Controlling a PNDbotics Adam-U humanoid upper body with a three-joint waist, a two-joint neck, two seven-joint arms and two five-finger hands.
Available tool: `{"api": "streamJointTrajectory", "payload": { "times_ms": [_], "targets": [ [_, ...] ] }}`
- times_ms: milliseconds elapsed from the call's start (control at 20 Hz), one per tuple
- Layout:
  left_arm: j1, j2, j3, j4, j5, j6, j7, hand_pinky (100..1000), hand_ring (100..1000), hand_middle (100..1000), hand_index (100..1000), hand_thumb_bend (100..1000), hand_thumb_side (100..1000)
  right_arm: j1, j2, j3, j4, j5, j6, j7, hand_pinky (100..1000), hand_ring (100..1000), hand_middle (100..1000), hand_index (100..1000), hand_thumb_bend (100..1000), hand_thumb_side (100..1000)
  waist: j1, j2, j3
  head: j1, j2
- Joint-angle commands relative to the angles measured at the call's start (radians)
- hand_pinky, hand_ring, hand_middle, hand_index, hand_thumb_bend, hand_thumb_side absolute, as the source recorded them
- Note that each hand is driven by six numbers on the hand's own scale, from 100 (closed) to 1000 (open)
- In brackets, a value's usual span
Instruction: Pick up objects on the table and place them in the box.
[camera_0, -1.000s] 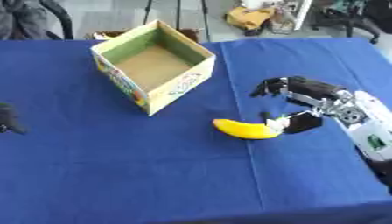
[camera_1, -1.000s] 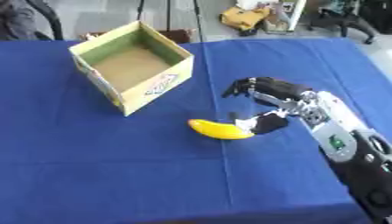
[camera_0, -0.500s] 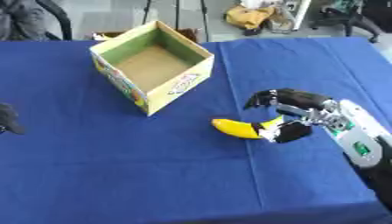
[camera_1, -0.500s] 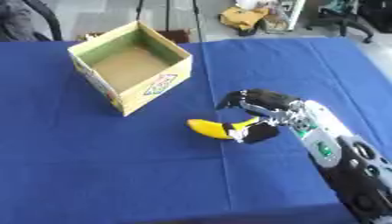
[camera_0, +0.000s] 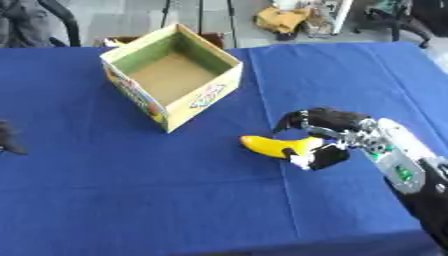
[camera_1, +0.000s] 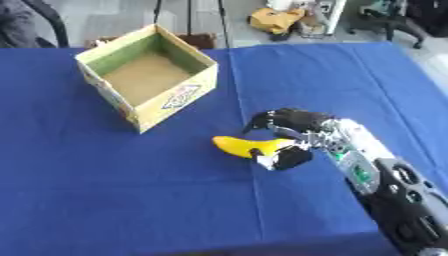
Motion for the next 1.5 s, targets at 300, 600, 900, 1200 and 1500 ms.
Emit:
{"api": "streamJointTrajectory", "payload": {
  "times_ms": [300, 600, 900, 1200, 1500],
  "targets": [
    [-0.005, 0.015, -0.003, -0.012, 0.003, 0.0, -0.003, 529, 462, 531, 646, 227, 1000, -0.025, -0.001, -0.003, 0.022, 0.058, -0.014, -0.014, 725, 813, 816, 880, 100, 574, 0.005, -0.013, 0.002, -0.005, 0.006],
    [-0.004, 0.013, -0.003, -0.011, 0.003, -0.001, -0.003, 529, 462, 531, 646, 226, 1000, -0.034, 0.009, -0.007, 0.061, 0.092, -0.018, -0.033, 724, 812, 815, 879, 100, 580, 0.008, -0.013, 0.002, -0.008, 0.006],
    [-0.003, 0.012, -0.004, -0.011, 0.004, -0.002, -0.004, 530, 462, 531, 646, 226, 1000, -0.028, 0.007, -0.008, 0.087, 0.111, -0.023, -0.044, 723, 811, 814, 878, 100, 595, 0.012, -0.013, 0.003, -0.011, 0.007],
    [-0.003, 0.011, -0.004, -0.011, 0.004, -0.003, -0.004, 530, 462, 531, 647, 226, 1000, -0.027, 0.005, -0.006, 0.094, 0.127, -0.03, -0.051, 723, 808, 812, 877, 100, 565, 0.012, -0.013, 0.004, -0.012, 0.006],
    [-0.003, 0.011, -0.004, -0.011, 0.004, -0.002, -0.004, 530, 462, 531, 647, 226, 1000, -0.025, 0.009, -0.004, 0.098, 0.146, -0.036, -0.058, 708, 761, 780, 858, 100, 505, 0.012, -0.012, 0.006, -0.013, 0.007]
  ]
}}
